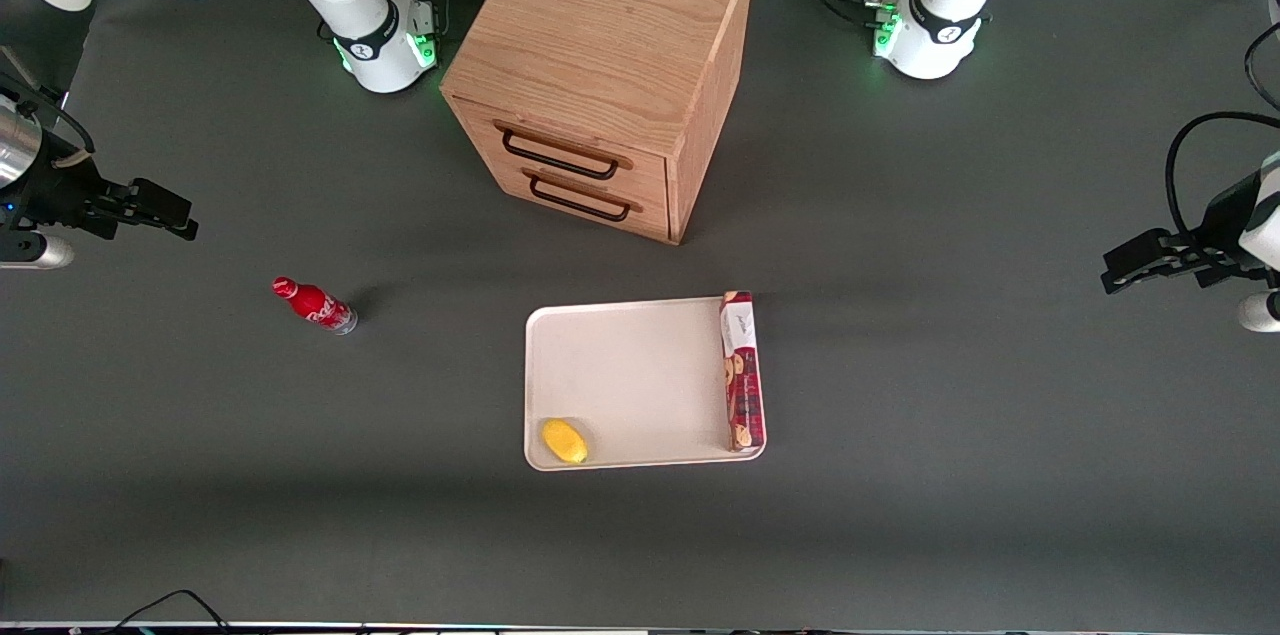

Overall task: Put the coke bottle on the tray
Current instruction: 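Move the right gripper toward the red Coca-Cola bottle on the table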

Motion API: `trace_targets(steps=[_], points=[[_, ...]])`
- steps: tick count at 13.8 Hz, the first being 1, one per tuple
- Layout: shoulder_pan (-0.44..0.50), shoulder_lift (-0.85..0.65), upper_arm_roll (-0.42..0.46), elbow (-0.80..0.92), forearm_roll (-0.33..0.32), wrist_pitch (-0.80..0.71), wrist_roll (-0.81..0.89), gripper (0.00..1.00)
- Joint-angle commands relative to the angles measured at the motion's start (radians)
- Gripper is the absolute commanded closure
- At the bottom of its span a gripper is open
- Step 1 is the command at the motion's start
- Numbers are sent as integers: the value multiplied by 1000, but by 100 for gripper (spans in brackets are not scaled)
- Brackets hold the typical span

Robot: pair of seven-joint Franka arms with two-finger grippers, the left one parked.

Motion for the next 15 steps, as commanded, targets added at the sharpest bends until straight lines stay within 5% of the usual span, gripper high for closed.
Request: trace_targets(steps=[1,11,15], points=[[-15,21,11,30,-19,-12,-16,0],[-12,9,-3,-102,-18,-8,-16,0],[-11,-3,-3,-316,-15,263,-16,0]])
